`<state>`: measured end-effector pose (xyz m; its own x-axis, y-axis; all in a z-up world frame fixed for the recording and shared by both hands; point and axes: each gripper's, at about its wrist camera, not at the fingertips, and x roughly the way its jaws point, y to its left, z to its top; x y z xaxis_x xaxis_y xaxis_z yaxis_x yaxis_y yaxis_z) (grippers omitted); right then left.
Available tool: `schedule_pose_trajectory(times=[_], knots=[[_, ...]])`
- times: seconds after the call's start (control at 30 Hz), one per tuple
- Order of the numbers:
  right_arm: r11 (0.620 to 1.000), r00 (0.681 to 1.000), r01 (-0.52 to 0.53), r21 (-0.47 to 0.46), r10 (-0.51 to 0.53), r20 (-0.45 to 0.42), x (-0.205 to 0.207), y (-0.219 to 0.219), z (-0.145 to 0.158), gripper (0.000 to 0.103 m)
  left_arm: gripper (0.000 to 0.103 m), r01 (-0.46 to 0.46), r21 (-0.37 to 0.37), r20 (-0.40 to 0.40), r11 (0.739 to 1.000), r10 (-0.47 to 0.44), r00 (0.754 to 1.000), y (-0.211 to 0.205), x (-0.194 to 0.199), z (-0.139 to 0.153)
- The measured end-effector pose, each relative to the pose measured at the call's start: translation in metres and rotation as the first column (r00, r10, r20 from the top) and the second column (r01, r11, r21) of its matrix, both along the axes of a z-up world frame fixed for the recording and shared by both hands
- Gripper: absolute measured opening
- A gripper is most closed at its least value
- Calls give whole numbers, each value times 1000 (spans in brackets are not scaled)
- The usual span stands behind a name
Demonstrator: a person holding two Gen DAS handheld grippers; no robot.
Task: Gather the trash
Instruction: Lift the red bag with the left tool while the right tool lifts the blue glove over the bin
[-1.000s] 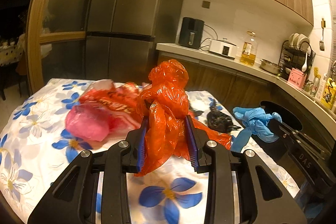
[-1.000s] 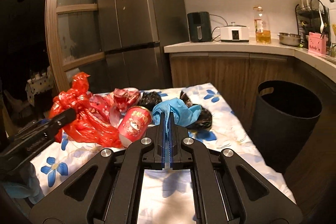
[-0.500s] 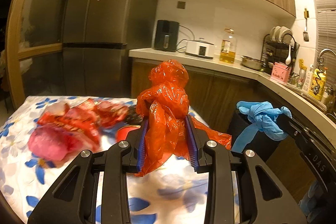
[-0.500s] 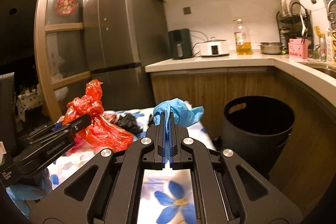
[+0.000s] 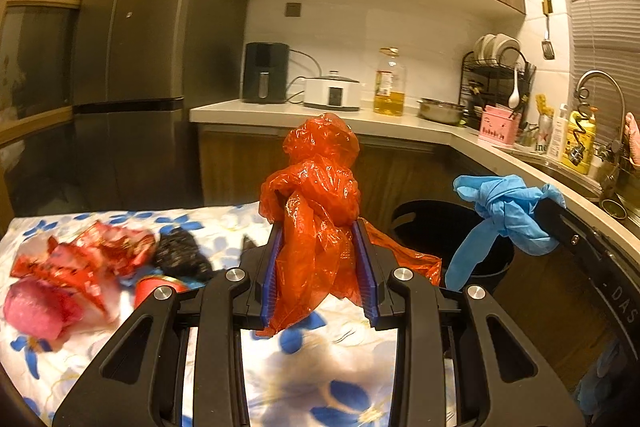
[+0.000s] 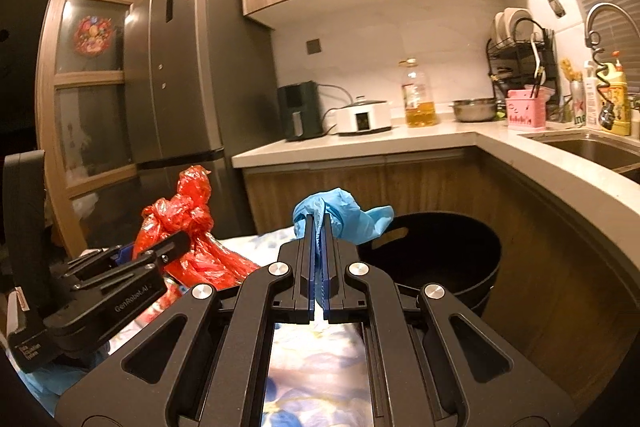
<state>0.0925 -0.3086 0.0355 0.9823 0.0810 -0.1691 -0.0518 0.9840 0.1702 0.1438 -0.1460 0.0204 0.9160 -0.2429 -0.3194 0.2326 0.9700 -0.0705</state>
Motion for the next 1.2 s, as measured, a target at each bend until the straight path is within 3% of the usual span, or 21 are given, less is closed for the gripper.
schedule_pose_trajectory(times=[0.63,1.2], knots=[[986,985,169,-4,-168,44,24,-72,12,2,33,126,13,23,992,-126,992,-84,45,14],[983,983,183,23,-184,23,61,-107,12,2,33,184,5,-14,983,-184,983,-137,90,4]])
